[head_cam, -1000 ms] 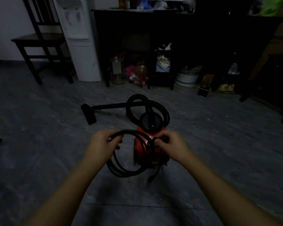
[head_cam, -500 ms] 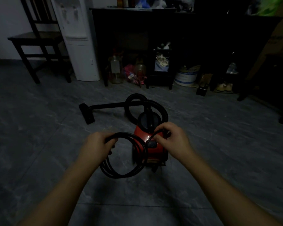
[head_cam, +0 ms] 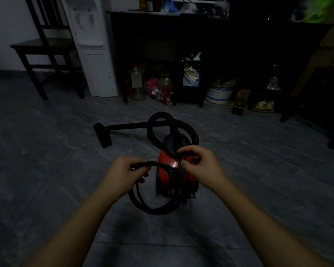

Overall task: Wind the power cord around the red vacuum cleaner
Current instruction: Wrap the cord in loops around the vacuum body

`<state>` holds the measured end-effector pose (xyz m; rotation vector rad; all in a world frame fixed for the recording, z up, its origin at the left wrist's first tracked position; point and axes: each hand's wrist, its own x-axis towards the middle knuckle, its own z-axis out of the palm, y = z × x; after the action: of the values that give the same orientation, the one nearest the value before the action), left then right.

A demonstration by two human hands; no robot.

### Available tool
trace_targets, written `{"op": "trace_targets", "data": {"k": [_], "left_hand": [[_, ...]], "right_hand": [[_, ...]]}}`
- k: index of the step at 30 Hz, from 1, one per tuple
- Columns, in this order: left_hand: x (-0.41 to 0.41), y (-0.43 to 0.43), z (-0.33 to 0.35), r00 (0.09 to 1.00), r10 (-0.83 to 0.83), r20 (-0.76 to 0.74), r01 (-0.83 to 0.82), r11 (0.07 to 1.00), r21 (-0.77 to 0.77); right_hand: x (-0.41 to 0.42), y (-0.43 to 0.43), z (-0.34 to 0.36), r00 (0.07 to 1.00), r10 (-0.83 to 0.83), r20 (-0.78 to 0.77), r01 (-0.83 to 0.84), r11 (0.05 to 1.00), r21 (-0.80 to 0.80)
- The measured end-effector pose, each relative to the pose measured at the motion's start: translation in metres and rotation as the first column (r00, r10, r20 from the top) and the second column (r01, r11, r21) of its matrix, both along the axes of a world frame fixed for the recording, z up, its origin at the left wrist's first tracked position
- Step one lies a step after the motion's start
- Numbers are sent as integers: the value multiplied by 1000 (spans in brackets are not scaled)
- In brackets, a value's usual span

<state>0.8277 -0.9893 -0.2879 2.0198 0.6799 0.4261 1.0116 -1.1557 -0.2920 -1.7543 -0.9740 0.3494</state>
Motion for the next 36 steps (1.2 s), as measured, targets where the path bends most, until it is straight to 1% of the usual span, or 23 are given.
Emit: {"op": "trace_targets", "data": {"k": [4, 7, 9, 11, 13, 16, 18, 20, 22, 23, 26, 29, 31, 34, 36], "left_hand": [[3, -7, 6, 1000, -3, -6, 2, 994, -114], [6, -13, 7, 998, -31, -50, 23, 988, -150], [8, -17, 6, 998, -31, -51, 22, 987, -161], [10, -20, 4, 998, -33, -44, 26, 987, -158], [11, -22, 2, 999, -38, -37, 33, 991, -133], [12, -24, -2, 998, -41, -45, 36, 993, -110], [12, -24, -4, 997, -50, -61, 45, 996, -82], [13, -24, -5, 996, -53, -71, 49, 997, -58], [14, -23, -6, 997, -53, -62, 49, 997, -56], [14, -23, -5, 997, -58, -56, 54, 997, -57], [15, -23, -6, 996, -85, -36, 84, 996, -26], [15, -25, -7, 993, -120, -8, 120, 992, 34], [16, -24, -9, 992, -127, -12, 128, 986, 106], [16, -21, -10, 998, -58, -18, 61, 973, 225], [16, -19, -8, 1000, -4, 22, -1, 978, 208]], "right_hand": [[0, 3, 0, 993, 0, -121, 4, 1000, 30], [-2, 8, 1, 976, -16, -218, 26, 999, 44], [-7, 11, 2, 967, 4, -255, 11, 998, 58], [-15, 14, 0, 970, 16, -242, -6, 999, 38], [-21, 16, -4, 976, 6, -218, -13, 999, -32], [-24, 19, -7, 969, -53, -243, 26, 993, -115], [-23, 20, -5, 952, -71, -299, 33, 991, -129], [-24, 20, -2, 910, -23, -415, -20, 995, -100], [-26, 18, 2, 876, 48, -480, -88, 994, -61], [-26, 16, 4, 875, 85, -477, -122, 991, -47], [-26, 12, 7, 903, 163, -398, -193, 981, -35], [-23, 12, 5, 904, 174, -391, -189, 982, 1], [-23, 13, 2, 921, 174, -349, -180, 984, 14], [-22, 14, -1, 964, 141, -226, -144, 990, 4], [-19, 13, -3, 975, 118, -190, -116, 993, 20]]}}
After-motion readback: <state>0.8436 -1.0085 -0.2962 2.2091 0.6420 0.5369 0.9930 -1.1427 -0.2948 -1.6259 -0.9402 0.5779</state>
